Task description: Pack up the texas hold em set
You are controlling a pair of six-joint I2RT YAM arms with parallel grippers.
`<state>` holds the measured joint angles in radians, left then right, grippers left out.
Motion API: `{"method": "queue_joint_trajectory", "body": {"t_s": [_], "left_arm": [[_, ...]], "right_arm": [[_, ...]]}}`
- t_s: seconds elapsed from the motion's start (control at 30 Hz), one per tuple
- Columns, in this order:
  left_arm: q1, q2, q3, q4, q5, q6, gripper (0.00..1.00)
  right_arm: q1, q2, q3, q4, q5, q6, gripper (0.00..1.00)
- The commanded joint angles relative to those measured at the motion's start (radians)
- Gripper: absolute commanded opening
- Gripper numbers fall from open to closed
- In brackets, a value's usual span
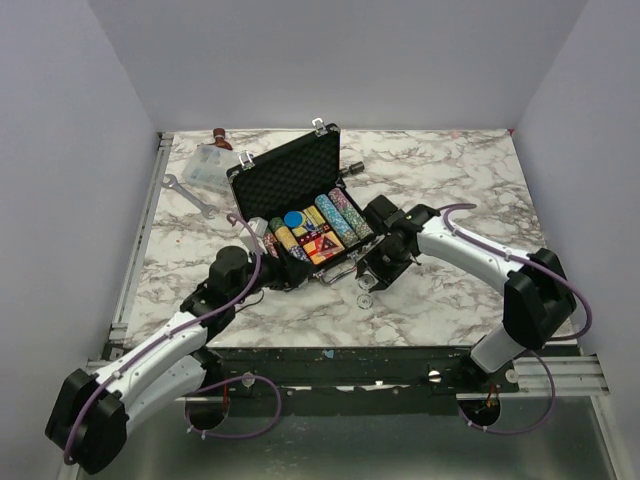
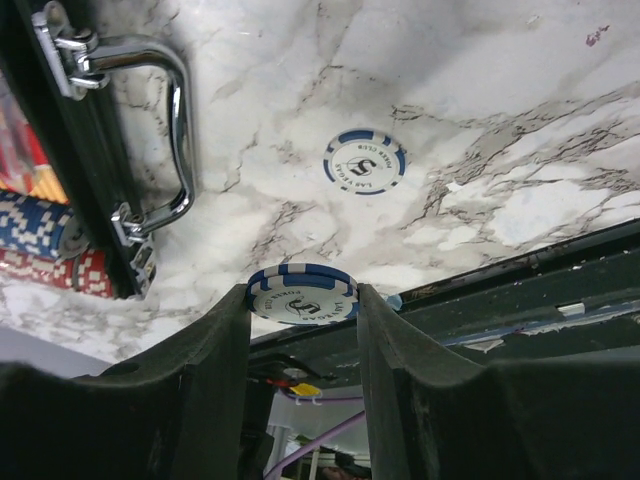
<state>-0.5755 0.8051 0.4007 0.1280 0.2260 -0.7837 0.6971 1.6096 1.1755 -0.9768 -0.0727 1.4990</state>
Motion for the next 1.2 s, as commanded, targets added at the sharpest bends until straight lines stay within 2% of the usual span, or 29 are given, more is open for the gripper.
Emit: {"method": "queue_joint_trajectory", "body": {"t_s": [0.0,0.17,0.23,0.67,1.17], "left_arm": [[-0.01,0.081,-0.087,0.405,0.147,-0.211,0.66],[-0.104,0.233,-0.096,0.623,0.139,-0.224,0.8],[-0.138,0.285,-0.091,0.672,0.093,-0.236,0.8],[-0.226,0.505,-0.01,0.753,0.008,-0.254,0.65],[-0.226,0.654,0.104,0.814,0.071,-0.252,0.32]], "right_arm": [[-0.013,-0.052,0.009,0.015,-0.001,0.0,0.0],[-0.015,-0.086,0.01,0.065,-0.021,0.004,0.0],[-0.016,-0.096,0.014,0.082,-0.035,0.006,0.0],[-0.016,-0.195,0.0,0.141,-0.017,0.058,0.01],[-0.016,-0.229,-0.016,0.158,-0.01,0.072,0.01]]}}
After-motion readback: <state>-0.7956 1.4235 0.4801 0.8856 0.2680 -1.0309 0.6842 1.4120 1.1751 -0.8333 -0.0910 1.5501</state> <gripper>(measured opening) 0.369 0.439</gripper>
